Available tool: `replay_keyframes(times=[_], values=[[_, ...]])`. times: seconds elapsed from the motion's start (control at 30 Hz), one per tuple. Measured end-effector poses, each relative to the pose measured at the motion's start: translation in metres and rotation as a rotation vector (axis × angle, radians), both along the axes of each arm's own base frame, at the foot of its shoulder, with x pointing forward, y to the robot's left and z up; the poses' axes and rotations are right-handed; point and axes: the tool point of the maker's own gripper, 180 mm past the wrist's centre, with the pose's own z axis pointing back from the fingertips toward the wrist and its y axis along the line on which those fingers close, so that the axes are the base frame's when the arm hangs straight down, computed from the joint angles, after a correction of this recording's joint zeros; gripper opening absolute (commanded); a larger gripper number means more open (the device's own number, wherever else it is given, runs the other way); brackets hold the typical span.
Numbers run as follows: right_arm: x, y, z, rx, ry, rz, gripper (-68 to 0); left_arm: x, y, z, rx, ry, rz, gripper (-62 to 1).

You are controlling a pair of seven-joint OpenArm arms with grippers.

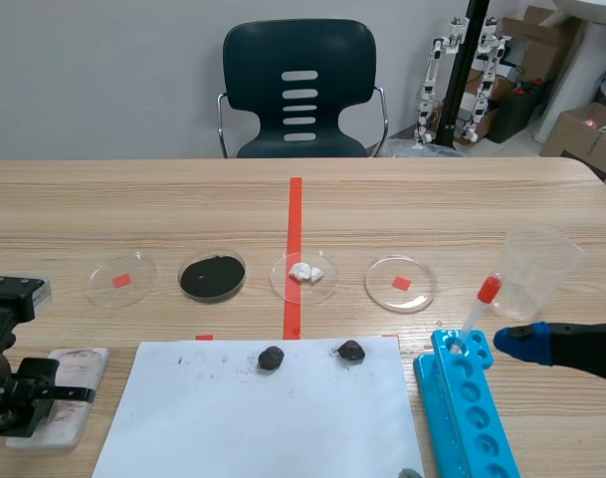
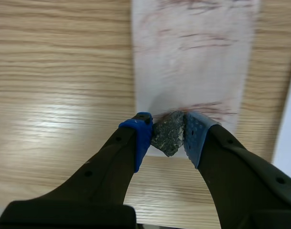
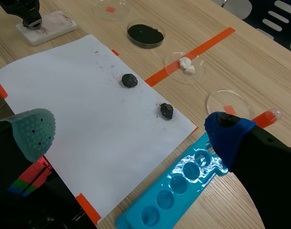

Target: Rub the mineral on the streak plate below the first streak

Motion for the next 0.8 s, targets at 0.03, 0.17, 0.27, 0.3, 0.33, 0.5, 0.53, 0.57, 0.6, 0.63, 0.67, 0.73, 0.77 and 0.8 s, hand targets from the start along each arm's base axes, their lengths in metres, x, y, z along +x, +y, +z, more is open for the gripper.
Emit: replay_keyframes(times=[0.03, 0.17, 0.27, 0.3, 0.33, 0.5, 0.53, 0.57, 0.6, 0.63, 0.67, 0.73, 0.77, 0.8], values=[[0.0, 0.0, 0.0, 0.0, 0.0, 0.0, 0.4, -0.001, 0.005, 0.001, 0.029, 0.004, 0.011, -54.3], [0.0, 0.0, 0.0, 0.0, 0.0, 0.0, 0.4, -0.002, 0.014, 0.001, 0.077, 0.011, 0.009, -54.3], [0.0, 0.0, 0.0, 0.0, 0.0, 0.0, 0.4, -0.003, 0.007, 0.0, 0.035, 0.011, 0.017, -54.3], [0.0, 0.0, 0.0, 0.0, 0.0, 0.0, 0.4, -0.002, 0.005, 0.0, 0.018, 0.009, 0.021, -54.3], [0.0, 0.0, 0.0, 0.0, 0.0, 0.0, 0.4, -0.002, 0.002, -0.001, -0.004, 0.007, 0.024, -54.3], [0.0, 0.0, 0.0, 0.0, 0.0, 0.0, 0.4, 0.002, -0.022, -0.001, -0.14, -0.014, 0.004, -54.3], [0.0, 0.0, 0.0, 0.0, 0.0, 0.0, 0.4, 0.003, -0.027, 0.0, -0.168, -0.017, -0.001, -54.3], [0.0, 0.0, 0.0, 0.0, 0.0, 0.0, 0.4, 0.003, -0.032, 0.0, -0.194, -0.017, -0.01, -54.3], [0.0, 0.0, 0.0, 0.0, 0.0, 0.0, 0.4, 0.003, -0.035, 0.0, -0.213, -0.017, -0.006, -54.3], [0.0, 0.0, 0.0, 0.0, 0.0, 0.0, 0.4, 0.003, -0.036, 0.0, -0.215, -0.017, -0.008, -54.3], [0.0, 0.0, 0.0, 0.0, 0.0, 0.0, 0.4, 0.003, -0.036, 0.0, -0.215, -0.02, -0.007, -54.3], [0.0, 0.0, 0.0, 0.0, 0.0, 0.0, 0.4, 0.004, -0.036, 0.0, -0.215, -0.021, -0.007, -54.3], [0.0, 0.0, 0.0, 0.0, 0.0, 0.0, 0.4, 0.004, -0.035, 0.0, -0.211, -0.021, -0.007, -54.3], [0.0, 0.0, 0.0, 0.0, 0.0, 0.0, 0.4, 0.004, -0.033, 0.0, -0.196, -0.02, -0.012, -54.3]])
